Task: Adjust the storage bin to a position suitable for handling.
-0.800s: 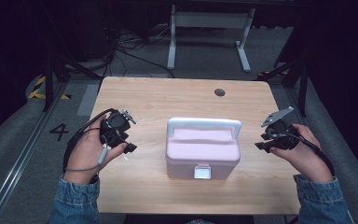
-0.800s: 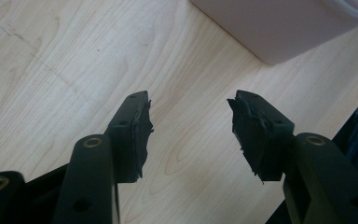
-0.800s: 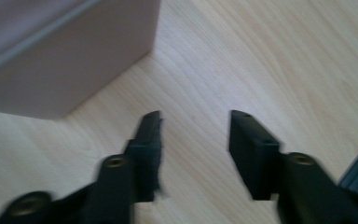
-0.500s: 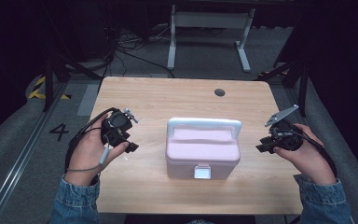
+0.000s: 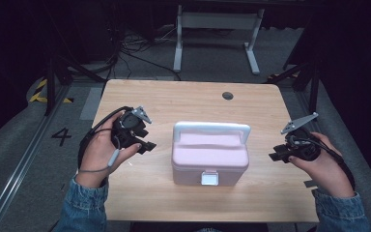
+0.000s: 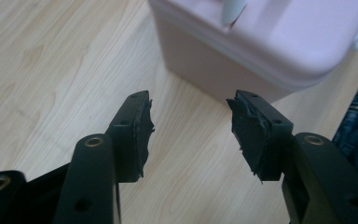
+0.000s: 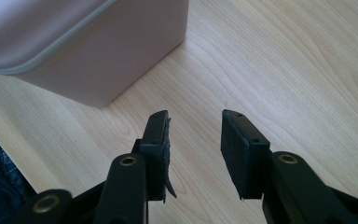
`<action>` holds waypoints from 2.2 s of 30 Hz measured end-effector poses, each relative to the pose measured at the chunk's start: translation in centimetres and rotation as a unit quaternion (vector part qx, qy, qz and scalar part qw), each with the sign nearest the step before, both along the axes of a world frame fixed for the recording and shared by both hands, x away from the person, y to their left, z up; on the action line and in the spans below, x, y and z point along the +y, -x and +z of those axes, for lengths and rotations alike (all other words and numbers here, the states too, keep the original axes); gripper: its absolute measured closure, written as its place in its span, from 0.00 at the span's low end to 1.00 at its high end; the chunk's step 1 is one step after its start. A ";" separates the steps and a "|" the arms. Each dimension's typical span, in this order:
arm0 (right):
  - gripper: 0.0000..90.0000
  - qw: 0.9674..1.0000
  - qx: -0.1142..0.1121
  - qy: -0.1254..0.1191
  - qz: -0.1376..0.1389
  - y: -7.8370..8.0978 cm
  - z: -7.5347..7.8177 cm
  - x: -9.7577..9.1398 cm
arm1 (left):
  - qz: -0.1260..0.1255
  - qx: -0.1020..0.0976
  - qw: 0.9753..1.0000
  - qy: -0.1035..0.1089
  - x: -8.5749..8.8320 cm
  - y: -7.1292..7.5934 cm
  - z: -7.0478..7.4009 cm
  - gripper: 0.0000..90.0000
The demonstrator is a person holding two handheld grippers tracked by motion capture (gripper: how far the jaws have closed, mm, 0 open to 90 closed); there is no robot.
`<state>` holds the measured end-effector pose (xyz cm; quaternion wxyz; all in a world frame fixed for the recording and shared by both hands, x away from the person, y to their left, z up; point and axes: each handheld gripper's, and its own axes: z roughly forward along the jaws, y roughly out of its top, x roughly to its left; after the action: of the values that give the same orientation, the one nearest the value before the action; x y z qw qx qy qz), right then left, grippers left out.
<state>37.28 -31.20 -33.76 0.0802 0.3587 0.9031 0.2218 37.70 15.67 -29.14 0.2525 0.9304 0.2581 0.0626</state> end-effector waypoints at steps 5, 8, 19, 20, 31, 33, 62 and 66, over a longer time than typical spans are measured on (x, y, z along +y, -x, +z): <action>0.71 1.000 0.010 -0.007 -0.002 0.2 -0.3 -0.2 | -0.017 -0.008 1.000 0.018 -0.8 -0.3 0.1 0.58; 0.71 1.000 0.015 -0.006 -0.005 0.4 -0.7 -0.2 | -0.025 -0.017 0.999 0.023 -1.7 -0.7 0.0 0.58; 0.71 1.000 0.019 -0.014 -0.020 0.9 -1.0 -1.0 | -0.034 -0.036 0.997 0.062 -4.4 -1.7 -0.5 0.52; 0.71 0.999 0.019 -0.013 -0.022 0.9 -1.0 -1.1 | -0.035 -0.040 0.996 0.065 -4.6 -1.8 -0.6 0.52; 0.71 0.999 0.025 -0.015 -0.026 0.9 -1.3 -1.3 | -0.064 -0.087 0.988 0.110 -7.1 -2.5 -1.4 0.61; 0.71 0.999 0.026 -0.016 -0.026 0.8 -1.3 -1.3 | -0.066 -0.089 0.988 0.106 -7.5 -2.5 -1.4 0.63; 0.70 0.999 0.014 -0.029 -0.032 1.0 -0.9 -2.0 | -0.073 -0.108 0.990 0.050 -8.6 -2.1 1.5 0.78; 0.70 0.999 0.000 -0.040 -0.034 1.1 -0.6 -2.0 | -0.072 -0.100 0.991 0.056 -8.5 -2.6 1.8 0.78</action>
<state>36.18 -33.21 -34.32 0.0736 0.3918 0.8809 0.2553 40.33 7.20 -27.31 0.3323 0.9200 0.1673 0.1229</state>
